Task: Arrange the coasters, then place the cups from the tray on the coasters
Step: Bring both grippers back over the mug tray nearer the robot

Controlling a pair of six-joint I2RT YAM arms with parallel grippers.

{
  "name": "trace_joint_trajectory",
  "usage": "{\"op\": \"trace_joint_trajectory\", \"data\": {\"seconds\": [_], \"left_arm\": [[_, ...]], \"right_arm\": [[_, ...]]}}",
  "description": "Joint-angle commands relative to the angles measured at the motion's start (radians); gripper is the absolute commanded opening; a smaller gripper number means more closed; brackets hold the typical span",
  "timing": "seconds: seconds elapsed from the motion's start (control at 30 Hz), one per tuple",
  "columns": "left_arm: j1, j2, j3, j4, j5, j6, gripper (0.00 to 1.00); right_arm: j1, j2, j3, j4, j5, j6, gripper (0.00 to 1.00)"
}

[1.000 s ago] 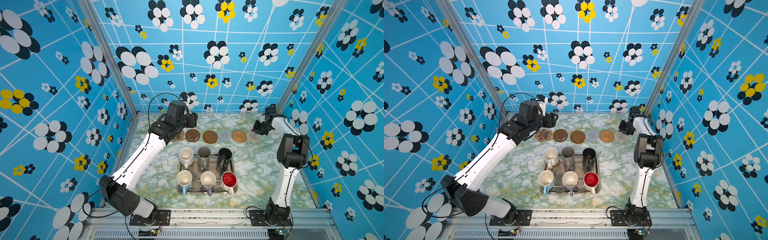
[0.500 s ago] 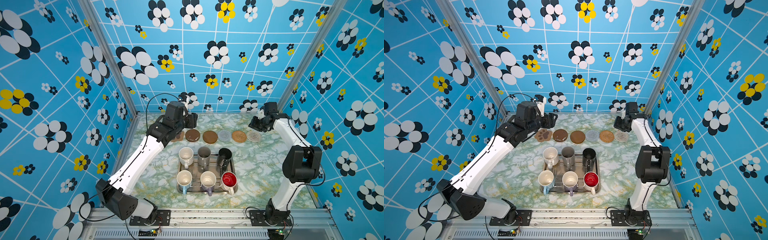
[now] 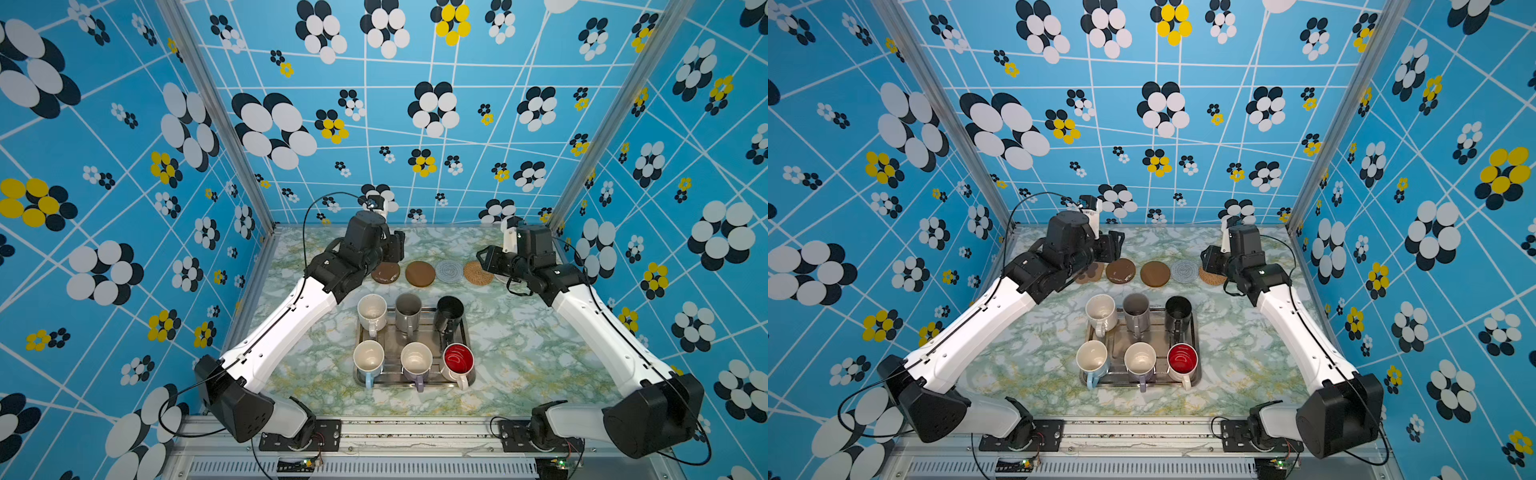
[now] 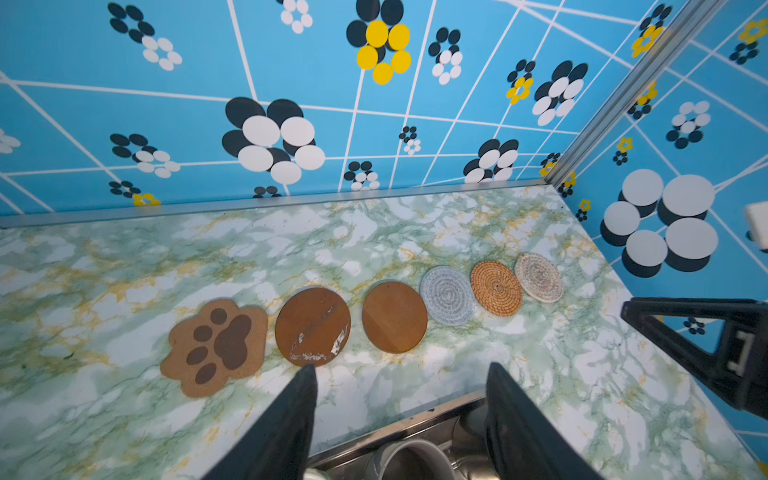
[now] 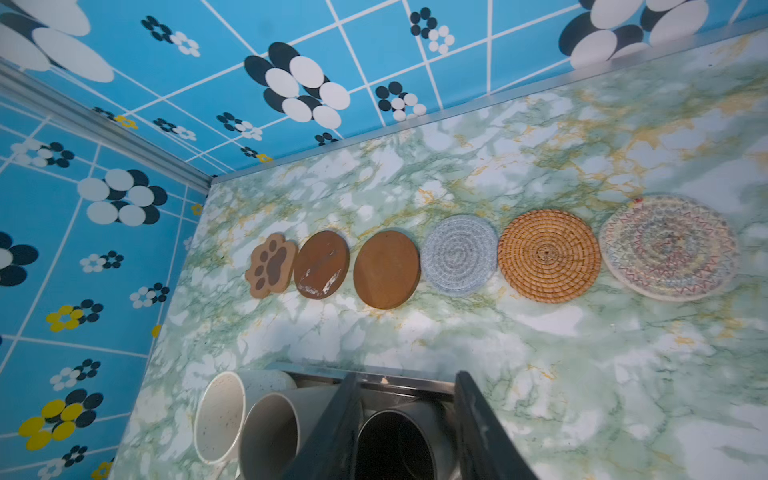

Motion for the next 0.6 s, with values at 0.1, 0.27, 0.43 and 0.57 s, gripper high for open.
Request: {"op": "trace_joint_trajectory", "data": {"seconds": [0.1,0.27,0.43,0.57], "left_arm": [[-0.087,-0.094,-0.166,0.060,-0.176,-0.017,0.66],[-0.125,-0.190,-0.319,0.142,-0.227,-0.023,0.65],[-0.128,-0.245,-0.408,0.170,-0.277,-0.021,0.66],[-0.128,-0.253,-0.423,0.181,-0.299,-0.014,0.66]], "right_arm": [[0.179,-0.130,-0.132,0.104,0.146,-0.040,0.45],[0.270,-0.201,-0.194,0.039,0.217,-0.080,0.46],[0.293,-0.223,-0.190,-0.149,0.226,-0.089,0.45],[0.312,-0.233,-0.237,-0.184,0.183,-0.072,0.46]]}}
